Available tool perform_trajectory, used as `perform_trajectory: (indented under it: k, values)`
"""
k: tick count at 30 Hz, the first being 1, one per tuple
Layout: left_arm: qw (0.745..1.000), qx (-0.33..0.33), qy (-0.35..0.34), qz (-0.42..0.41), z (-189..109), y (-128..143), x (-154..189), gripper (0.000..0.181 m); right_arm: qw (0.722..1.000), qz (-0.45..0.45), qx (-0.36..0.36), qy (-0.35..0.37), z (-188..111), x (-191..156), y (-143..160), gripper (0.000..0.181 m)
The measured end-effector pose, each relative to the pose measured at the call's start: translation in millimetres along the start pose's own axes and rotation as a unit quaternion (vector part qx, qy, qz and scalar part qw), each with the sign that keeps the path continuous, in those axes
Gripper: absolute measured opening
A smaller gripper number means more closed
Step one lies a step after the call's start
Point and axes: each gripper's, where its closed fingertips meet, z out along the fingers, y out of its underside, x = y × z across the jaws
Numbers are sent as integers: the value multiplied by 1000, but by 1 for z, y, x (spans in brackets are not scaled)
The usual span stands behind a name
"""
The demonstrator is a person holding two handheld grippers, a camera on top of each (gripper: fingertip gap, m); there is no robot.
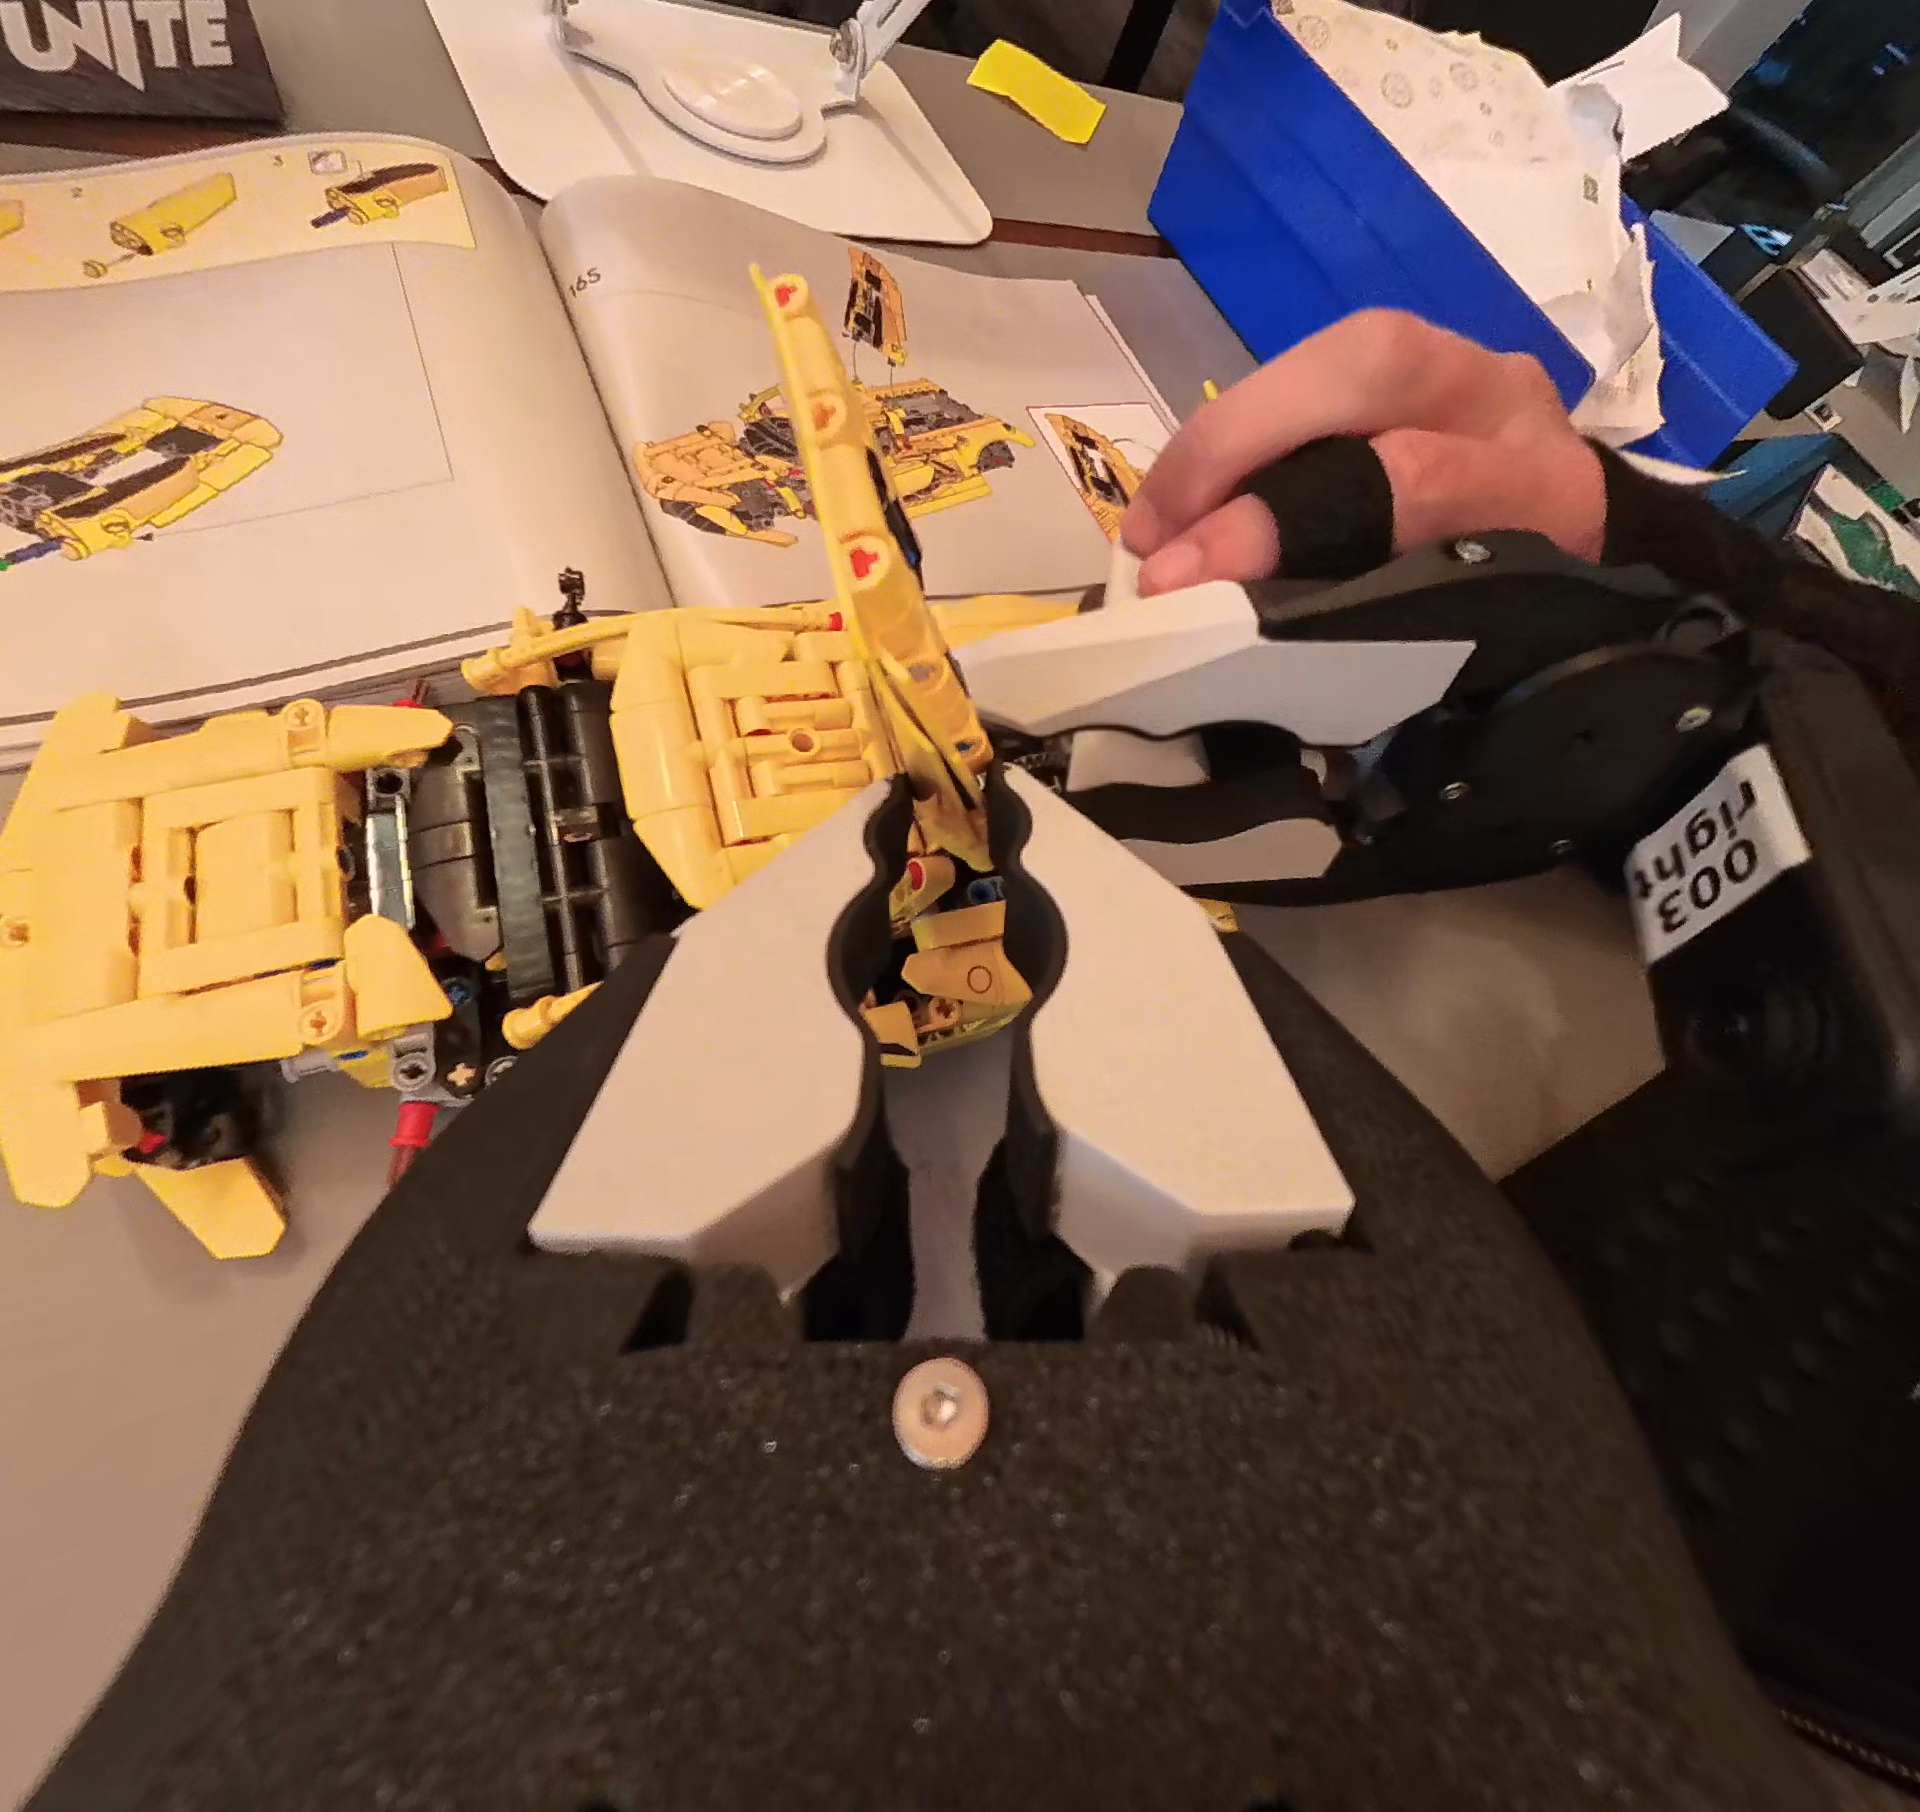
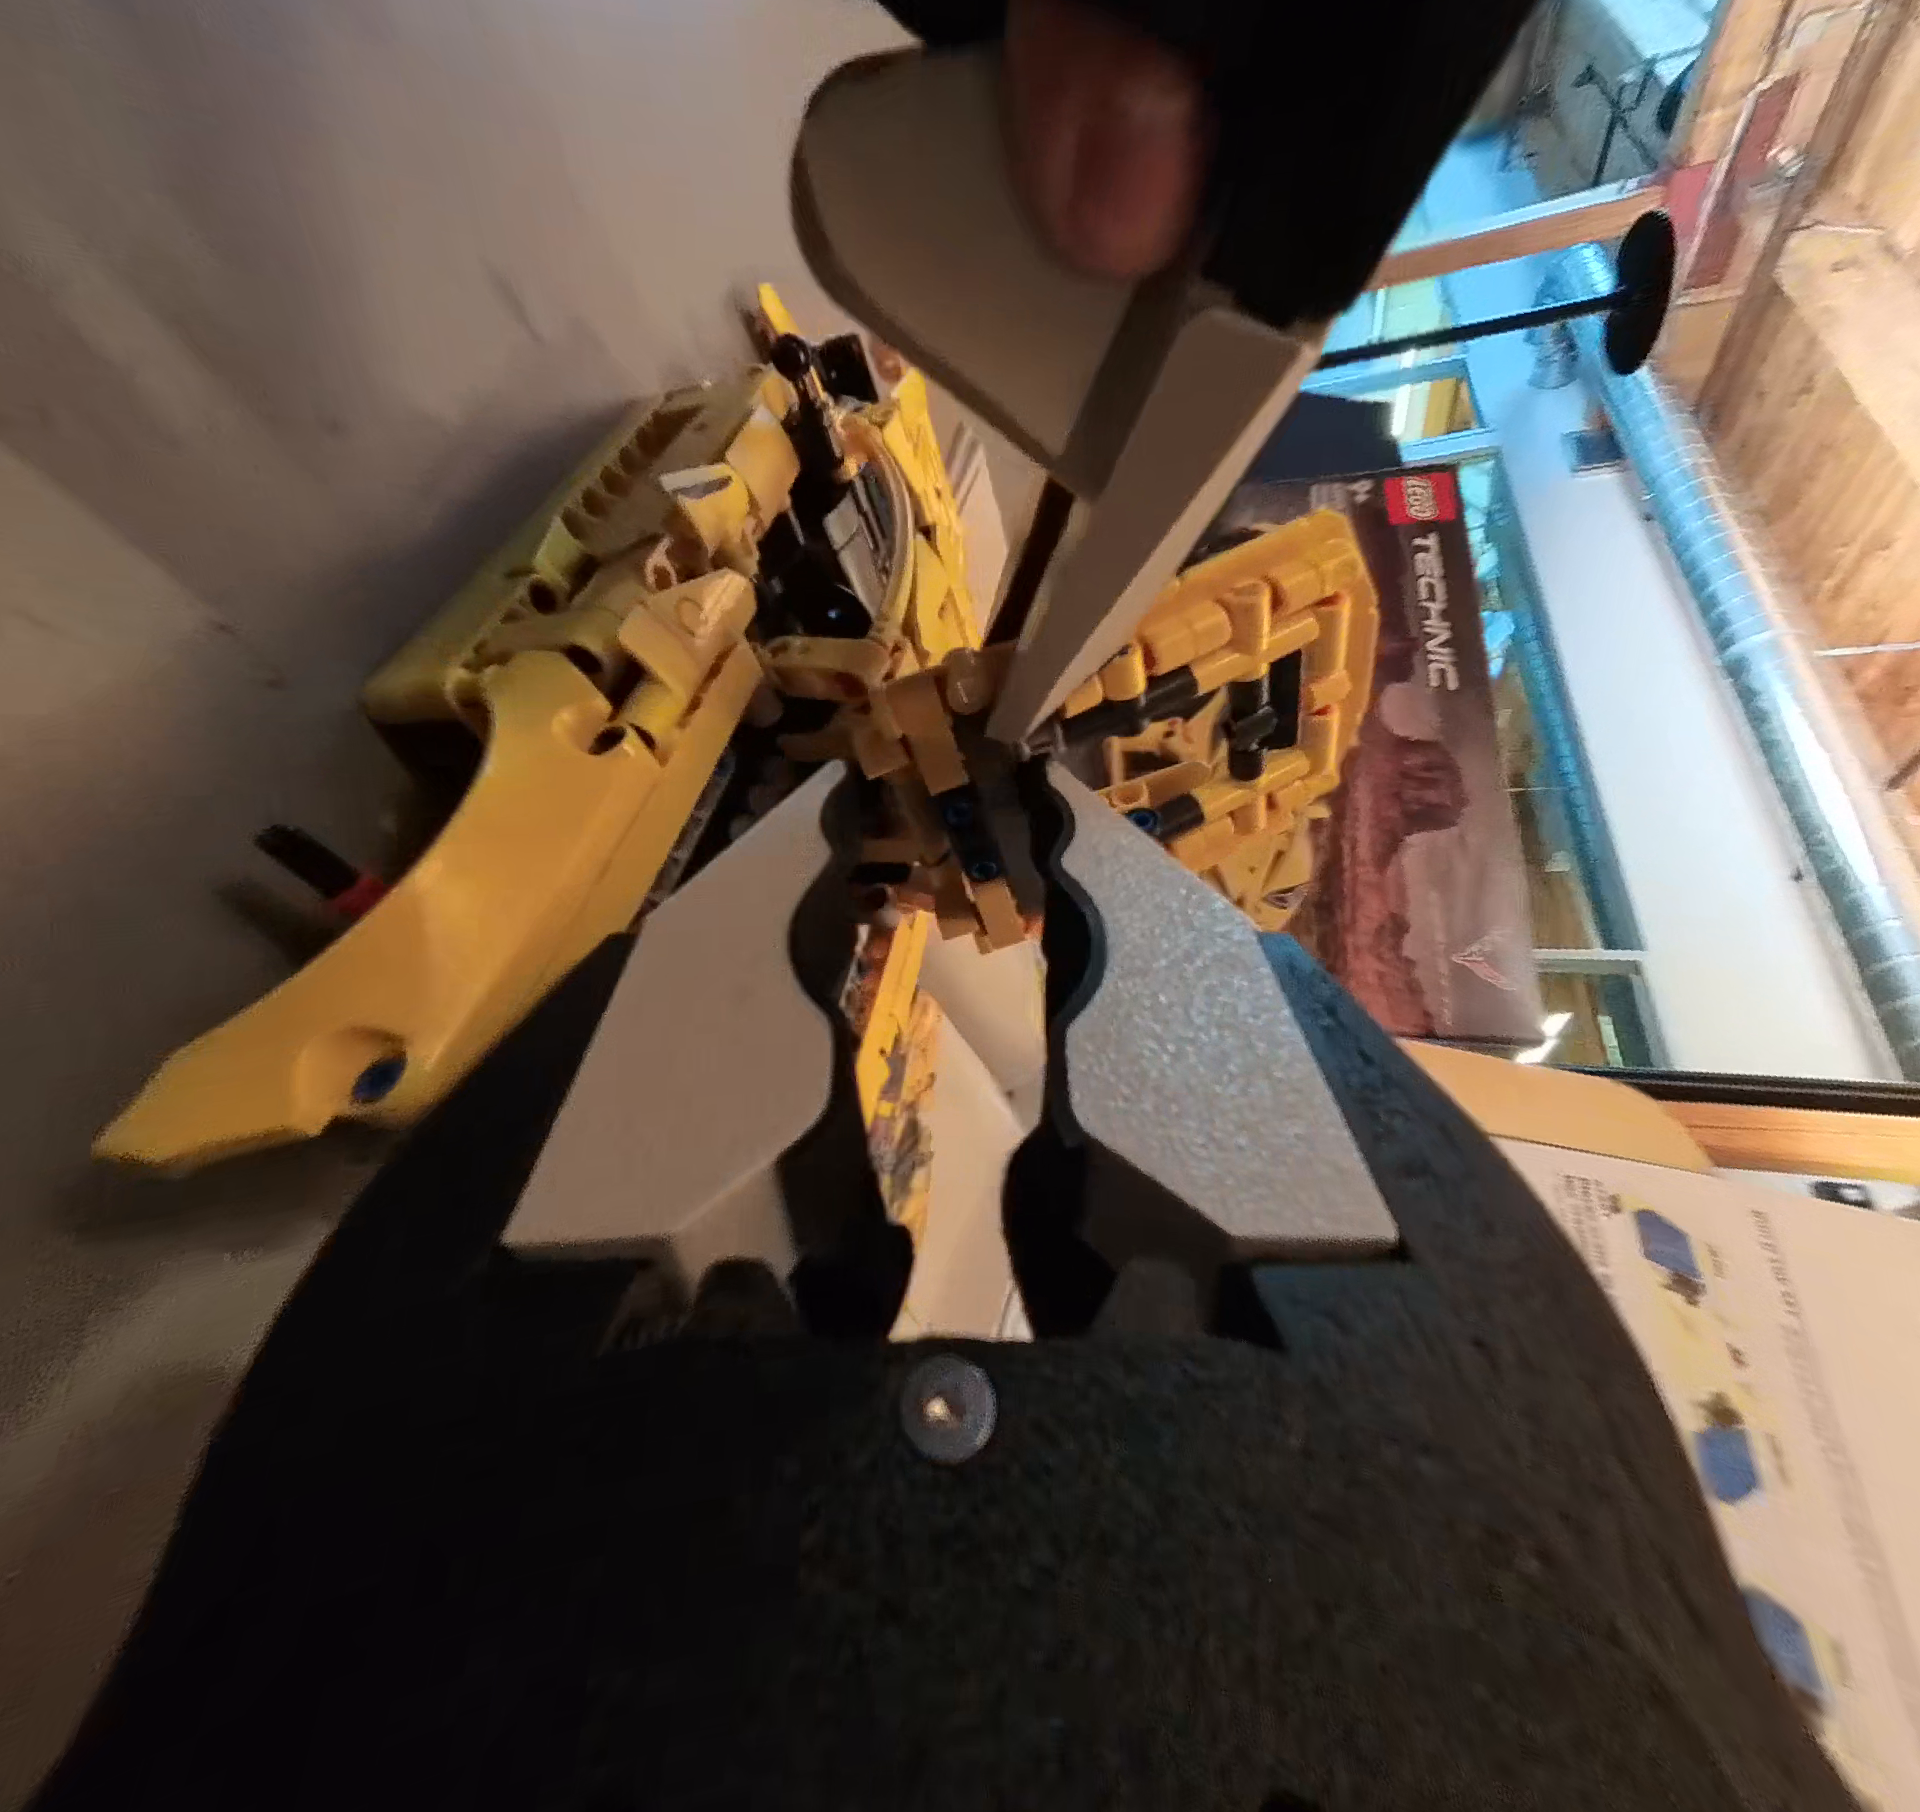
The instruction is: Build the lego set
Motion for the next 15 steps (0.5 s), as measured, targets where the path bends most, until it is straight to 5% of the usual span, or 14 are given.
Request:
perform_trajectory:
  k: [8, 15]
  values:
    - [1000, -4, -9, 17, 1, -1, 0, 13, 999, 9, -27, -37, -1, 0, 2, 29]
    - [1000, 4, 8, 22, 1, 0, 1, 14, 981, 183, 42, -55, -24, 25, -6, 47]
